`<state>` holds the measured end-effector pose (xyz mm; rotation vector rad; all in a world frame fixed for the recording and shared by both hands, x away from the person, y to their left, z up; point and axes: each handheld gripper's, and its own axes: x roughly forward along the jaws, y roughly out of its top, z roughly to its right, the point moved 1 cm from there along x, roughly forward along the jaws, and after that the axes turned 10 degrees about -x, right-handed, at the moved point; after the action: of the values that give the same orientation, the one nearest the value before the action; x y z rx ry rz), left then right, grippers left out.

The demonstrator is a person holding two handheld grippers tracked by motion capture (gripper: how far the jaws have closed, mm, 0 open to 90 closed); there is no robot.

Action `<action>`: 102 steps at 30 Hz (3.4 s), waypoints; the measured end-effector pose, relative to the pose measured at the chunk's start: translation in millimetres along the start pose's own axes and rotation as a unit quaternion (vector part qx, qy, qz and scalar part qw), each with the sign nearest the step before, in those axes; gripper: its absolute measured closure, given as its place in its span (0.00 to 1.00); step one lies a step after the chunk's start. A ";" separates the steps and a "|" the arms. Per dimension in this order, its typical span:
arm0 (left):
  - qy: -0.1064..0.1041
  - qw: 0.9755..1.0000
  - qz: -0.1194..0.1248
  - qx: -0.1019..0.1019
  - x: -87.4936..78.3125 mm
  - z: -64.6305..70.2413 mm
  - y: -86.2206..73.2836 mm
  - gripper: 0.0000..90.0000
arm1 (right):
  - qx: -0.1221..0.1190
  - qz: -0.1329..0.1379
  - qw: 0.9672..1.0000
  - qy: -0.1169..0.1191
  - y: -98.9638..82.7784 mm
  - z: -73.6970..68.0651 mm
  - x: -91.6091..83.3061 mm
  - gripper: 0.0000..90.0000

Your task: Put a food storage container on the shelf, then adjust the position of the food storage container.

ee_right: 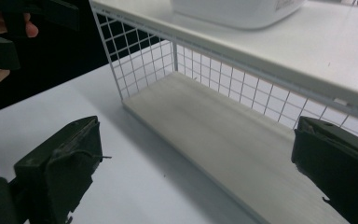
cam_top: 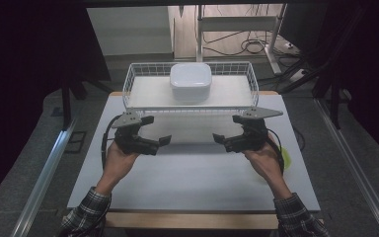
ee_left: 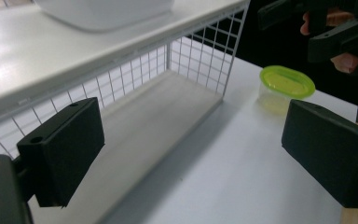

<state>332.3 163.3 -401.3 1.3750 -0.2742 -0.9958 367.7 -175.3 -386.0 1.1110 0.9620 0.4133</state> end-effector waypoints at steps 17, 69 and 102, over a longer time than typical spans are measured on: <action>-0.009 0.999 0.004 -0.041 -9.9 -2.0 -51.9 0.04 | 0.007 0.005 1.000 0.006 -43.1 -16.3 -10.8 0.01; 0.053 0.996 -0.065 -0.006 -1.9 13.9 -131.3 0.03 | 0.069 -0.096 0.990 -0.076 -116.0 -5.2 -26.0 0.41; 0.050 0.995 -0.082 -0.018 2.9 9.9 -135.3 0.04 | 0.139 -0.160 0.942 -0.260 -164.4 82.2 -91.4 1.00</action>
<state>269.4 170.5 -521.4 1.4264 -0.0693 -1.0587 357.1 -356.1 -482.6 1.2071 0.7183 -0.2847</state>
